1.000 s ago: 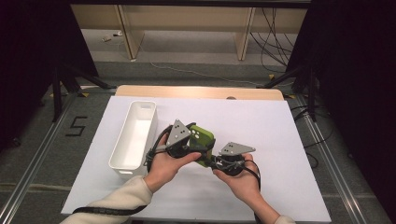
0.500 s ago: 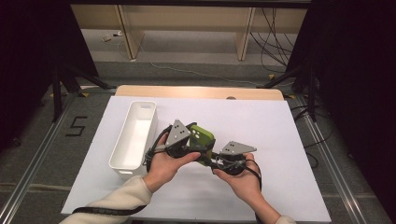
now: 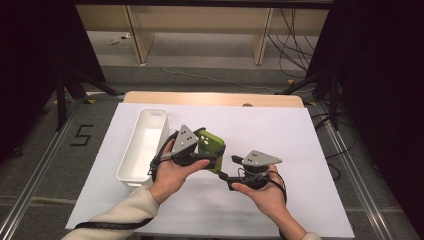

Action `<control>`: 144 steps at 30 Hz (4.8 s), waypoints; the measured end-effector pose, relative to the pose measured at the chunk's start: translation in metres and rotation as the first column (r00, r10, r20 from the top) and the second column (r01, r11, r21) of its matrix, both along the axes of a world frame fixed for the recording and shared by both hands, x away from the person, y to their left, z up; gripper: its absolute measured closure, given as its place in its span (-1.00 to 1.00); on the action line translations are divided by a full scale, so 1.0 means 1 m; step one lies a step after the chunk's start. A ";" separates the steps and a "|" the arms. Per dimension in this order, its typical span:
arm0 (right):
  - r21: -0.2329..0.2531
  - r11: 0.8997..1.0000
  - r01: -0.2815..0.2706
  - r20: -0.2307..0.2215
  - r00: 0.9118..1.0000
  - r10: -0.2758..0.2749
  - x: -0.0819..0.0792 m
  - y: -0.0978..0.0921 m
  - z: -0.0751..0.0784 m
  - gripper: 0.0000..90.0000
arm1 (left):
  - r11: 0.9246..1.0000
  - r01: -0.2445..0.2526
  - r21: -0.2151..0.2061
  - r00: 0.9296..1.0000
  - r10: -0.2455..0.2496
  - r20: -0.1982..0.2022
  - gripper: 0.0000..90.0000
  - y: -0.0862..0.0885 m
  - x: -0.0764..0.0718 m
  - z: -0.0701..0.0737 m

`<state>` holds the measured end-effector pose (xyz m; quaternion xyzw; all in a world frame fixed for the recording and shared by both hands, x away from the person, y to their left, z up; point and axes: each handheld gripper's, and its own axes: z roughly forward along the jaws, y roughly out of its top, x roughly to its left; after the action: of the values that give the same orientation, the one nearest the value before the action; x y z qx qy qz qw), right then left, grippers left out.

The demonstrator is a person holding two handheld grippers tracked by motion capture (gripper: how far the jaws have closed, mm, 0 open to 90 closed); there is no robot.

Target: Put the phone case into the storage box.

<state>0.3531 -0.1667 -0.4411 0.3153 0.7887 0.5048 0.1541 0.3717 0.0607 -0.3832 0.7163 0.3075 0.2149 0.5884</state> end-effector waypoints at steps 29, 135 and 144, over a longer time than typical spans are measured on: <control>-0.003 0.998 0.057 0.008 0.998 -0.057 -0.003 -0.028 -0.001 -0.54 | 0.997 -0.072 -0.030 0.997 0.073 0.022 -0.62 0.030 0.010 0.014; 0.015 0.992 0.125 0.022 0.992 -0.126 -0.013 -0.066 -0.001 -0.67 | 0.969 -0.239 -0.056 0.969 0.242 0.043 -0.62 0.093 0.032 0.039; 0.015 0.992 0.125 0.022 0.992 -0.125 -0.013 -0.067 -0.001 -0.67 | 0.965 -0.256 -0.053 0.965 0.258 0.044 -0.62 0.100 0.035 0.040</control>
<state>0.3399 -0.2334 -0.4422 0.3594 0.7623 0.5028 0.1923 0.4065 0.1609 -0.3433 0.6505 0.3881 0.3001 0.5798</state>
